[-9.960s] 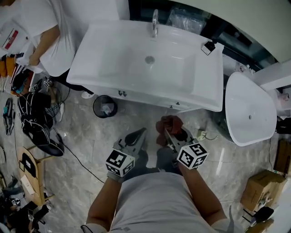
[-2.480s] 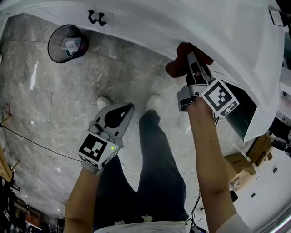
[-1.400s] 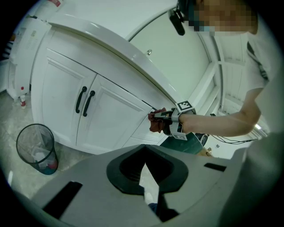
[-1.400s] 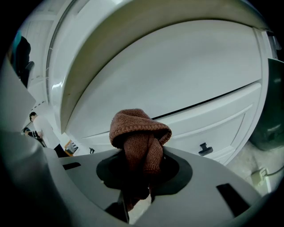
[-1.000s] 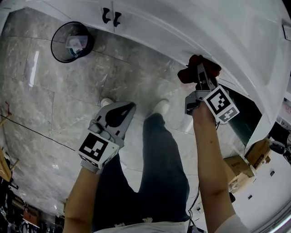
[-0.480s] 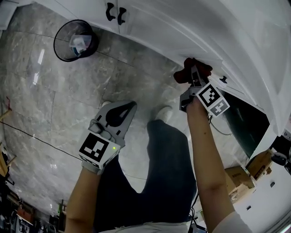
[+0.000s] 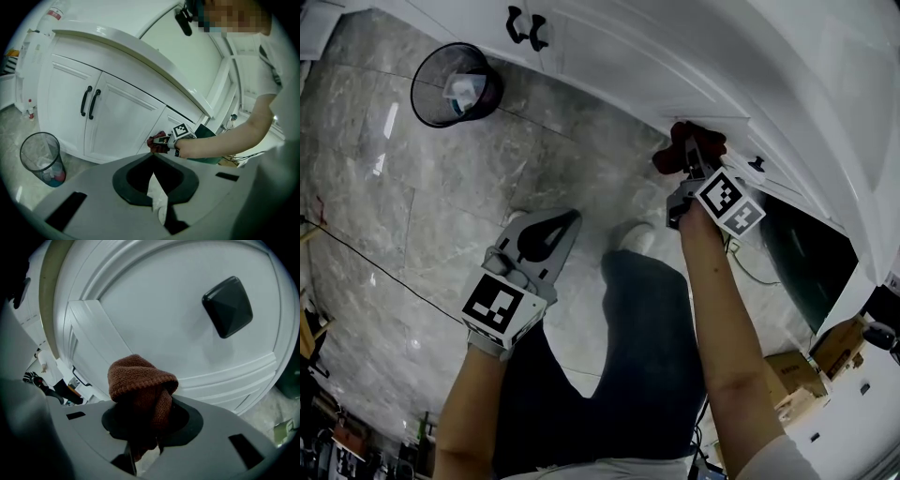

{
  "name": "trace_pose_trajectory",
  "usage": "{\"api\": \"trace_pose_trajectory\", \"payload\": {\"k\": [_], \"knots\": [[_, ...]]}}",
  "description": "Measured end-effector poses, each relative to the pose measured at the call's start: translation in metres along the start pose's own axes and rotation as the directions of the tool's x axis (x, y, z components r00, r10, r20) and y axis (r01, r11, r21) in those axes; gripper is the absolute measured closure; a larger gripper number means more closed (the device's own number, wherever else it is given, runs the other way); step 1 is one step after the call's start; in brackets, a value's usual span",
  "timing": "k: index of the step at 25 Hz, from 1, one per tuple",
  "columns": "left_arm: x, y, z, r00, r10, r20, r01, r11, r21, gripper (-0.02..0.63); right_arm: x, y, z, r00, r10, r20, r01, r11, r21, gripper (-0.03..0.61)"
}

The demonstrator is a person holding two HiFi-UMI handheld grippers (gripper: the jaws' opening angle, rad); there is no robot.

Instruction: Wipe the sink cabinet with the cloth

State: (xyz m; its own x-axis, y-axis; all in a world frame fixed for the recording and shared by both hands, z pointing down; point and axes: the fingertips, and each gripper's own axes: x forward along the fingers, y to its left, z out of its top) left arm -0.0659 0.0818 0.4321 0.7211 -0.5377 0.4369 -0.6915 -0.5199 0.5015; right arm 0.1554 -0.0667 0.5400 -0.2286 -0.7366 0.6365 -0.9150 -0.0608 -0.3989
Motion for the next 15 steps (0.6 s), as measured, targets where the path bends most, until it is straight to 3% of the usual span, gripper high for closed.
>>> {"api": "trace_pose_trajectory", "payload": {"k": [15], "knots": [[0.042,-0.051,-0.002,0.999,-0.017,-0.044,0.018,1.000,0.019,0.603,-0.044,-0.091,0.011,1.000,-0.016,-0.020,0.016,1.000,-0.024,0.457]]}}
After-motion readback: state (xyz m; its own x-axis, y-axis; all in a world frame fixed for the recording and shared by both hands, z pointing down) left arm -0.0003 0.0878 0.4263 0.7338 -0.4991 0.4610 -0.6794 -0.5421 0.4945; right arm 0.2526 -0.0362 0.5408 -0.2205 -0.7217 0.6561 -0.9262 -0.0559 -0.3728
